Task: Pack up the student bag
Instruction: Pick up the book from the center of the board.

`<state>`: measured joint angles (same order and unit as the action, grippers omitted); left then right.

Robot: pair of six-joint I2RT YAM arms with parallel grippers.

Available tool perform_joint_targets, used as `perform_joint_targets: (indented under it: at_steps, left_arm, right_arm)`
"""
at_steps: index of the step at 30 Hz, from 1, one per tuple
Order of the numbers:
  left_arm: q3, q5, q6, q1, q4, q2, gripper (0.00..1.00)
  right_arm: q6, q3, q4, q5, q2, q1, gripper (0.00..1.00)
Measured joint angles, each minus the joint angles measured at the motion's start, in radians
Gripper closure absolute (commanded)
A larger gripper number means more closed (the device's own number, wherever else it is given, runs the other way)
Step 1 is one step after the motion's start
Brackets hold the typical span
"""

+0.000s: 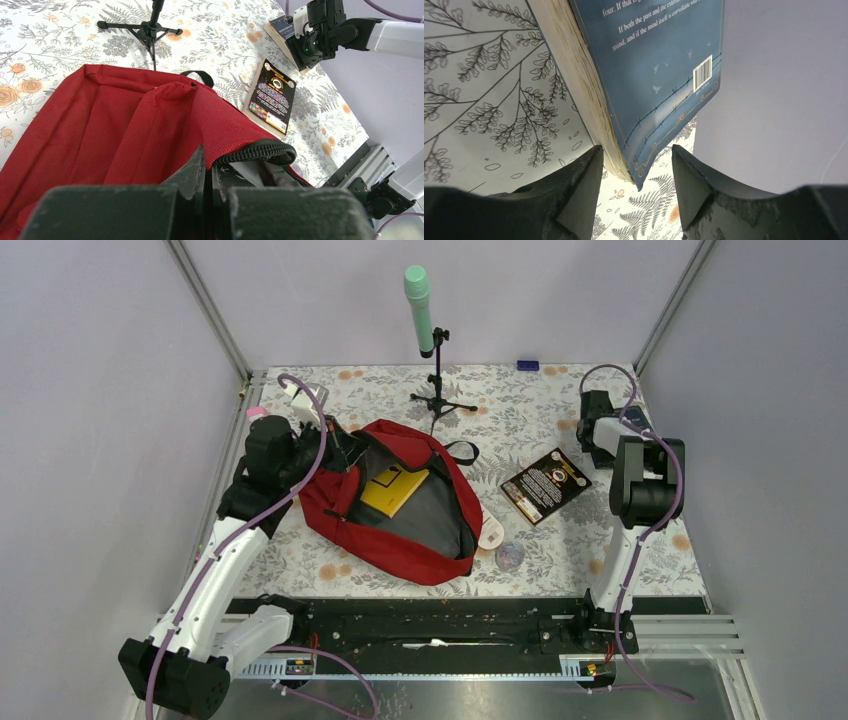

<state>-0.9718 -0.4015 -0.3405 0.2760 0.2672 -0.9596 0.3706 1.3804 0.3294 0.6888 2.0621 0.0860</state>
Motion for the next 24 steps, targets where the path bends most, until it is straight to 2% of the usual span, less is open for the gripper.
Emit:
perform_joint_targets:
  at_steps: [10, 24]
  left_arm:
    - [0.001, -0.014, -0.008, -0.007, -0.008, 0.000, 1.00]
    - [0.005, -0.023, -0.019, -0.016, -0.019, 0.000, 1.00]
  right_arm:
    - [0.106, -0.127, -0.198, 0.099, 0.000, -0.034, 0.51]
    - [0.190, -0.135, -0.314, 0.167, -0.014, -0.053, 0.52]
